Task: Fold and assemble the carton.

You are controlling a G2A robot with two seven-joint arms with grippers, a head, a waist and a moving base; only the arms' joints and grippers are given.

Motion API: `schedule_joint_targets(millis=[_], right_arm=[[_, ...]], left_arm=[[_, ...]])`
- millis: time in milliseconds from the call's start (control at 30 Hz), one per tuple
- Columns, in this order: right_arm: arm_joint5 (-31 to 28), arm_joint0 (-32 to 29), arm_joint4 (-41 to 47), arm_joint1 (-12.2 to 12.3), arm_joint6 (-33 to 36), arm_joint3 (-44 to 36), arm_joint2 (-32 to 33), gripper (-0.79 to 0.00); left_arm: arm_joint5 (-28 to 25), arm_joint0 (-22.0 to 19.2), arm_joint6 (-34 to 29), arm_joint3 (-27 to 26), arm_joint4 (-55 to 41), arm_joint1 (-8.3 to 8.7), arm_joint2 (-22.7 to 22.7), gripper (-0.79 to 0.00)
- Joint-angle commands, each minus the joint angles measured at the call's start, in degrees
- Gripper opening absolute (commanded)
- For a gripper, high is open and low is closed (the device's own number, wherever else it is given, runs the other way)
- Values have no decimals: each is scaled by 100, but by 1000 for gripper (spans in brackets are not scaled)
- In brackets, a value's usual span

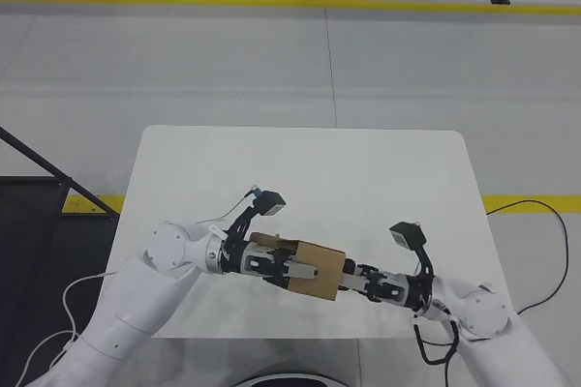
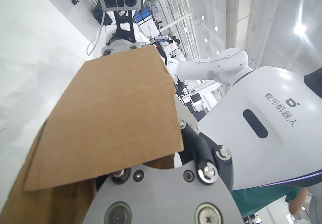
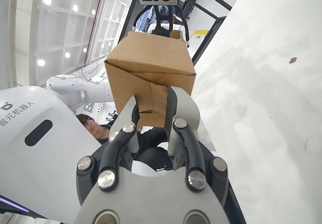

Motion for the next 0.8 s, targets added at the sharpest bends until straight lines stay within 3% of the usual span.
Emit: schedule_joint_targets(millis=[0,267,767], right_arm=[[-6,-48,-104,-4,-109,-61,10,-483],[65,-94,-398,-12,-326,-205,58,-477],[-183,-914,-2339,-20,-1855,-1049,549,-456]], left_arm=[[0,-4,-2,4,5,-2,6,-785],[-17,-12,-19,25,-16,-5,10,-785],[-73,62,-4,-2,-28,8,-53,-785]])
